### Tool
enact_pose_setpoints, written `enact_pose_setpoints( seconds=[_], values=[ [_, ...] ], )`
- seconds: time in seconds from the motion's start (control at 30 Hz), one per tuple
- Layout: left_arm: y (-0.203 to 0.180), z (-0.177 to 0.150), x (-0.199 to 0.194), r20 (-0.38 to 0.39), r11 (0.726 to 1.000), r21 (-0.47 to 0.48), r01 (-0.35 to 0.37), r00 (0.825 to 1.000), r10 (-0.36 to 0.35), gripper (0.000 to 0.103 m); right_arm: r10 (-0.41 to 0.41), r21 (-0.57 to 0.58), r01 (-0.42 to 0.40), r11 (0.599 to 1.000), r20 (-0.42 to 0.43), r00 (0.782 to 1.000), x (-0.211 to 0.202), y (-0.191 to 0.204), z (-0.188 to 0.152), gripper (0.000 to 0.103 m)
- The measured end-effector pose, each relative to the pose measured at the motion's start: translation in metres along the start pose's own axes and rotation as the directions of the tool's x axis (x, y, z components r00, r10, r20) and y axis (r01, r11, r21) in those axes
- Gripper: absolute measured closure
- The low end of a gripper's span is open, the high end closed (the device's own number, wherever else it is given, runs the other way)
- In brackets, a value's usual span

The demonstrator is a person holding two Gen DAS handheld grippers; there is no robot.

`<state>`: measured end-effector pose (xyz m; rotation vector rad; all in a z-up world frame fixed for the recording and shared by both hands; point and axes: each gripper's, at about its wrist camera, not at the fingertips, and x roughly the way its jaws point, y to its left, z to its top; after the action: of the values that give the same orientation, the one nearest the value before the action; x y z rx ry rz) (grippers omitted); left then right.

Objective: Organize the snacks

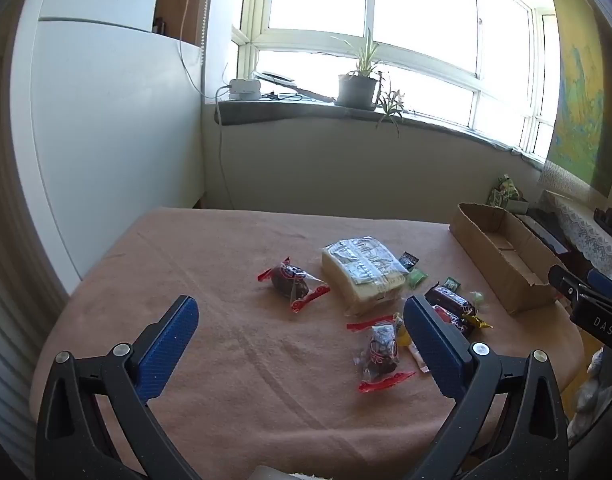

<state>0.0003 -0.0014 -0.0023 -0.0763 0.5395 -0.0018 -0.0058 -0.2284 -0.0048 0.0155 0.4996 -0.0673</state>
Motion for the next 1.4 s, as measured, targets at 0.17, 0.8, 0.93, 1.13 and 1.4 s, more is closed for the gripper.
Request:
enact_pose_setpoints(
  seconds=[0.17,0.8,0.93,1.13,1.4],
  values=[
    [-0.0039,-0.0007,0.0017,-0.011,1.0,0.01,0.012,1.0,-0.012,0.001,0.005,0.01,-0.005,1.0,0.0,1.0,0.0003,-0.0021,0.0001,0.0],
    [0.0017,0.0007,0.0,0.013,1.0,-0.013,-0.007,1.0,0.007,0.001,-0.005,0.008,0.005,1.0,-0.001,1.0,-0.0001,-0.0019,-0.0015,0.0],
    [0.0021,0.0003,-0.001,0.019,1.0,-0.015,-0.007,1.0,0.007,0.001,-0.007,0.008,0.007,1.0,-0.002,1.0,0.0003,-0.0016,-0.002,0.0],
    [0.0024,-0.0004,-0.0011,0.018,1.0,-0.016,-0.005,1.0,0.005,0.001,-0.004,0.008,0.004,1.0,-0.002,1.0,-0.0005,-0.0012,-0.0021,0.0],
    [0.0032,0.0001,-0.0029,0.02,1.0,-0.018,-0.003,1.0,0.003,0.001,-0.006,0.009,0.006,1.0,-0.001,1.0,-0.0008,-0.0015,-0.0023,0.0]
  ],
)
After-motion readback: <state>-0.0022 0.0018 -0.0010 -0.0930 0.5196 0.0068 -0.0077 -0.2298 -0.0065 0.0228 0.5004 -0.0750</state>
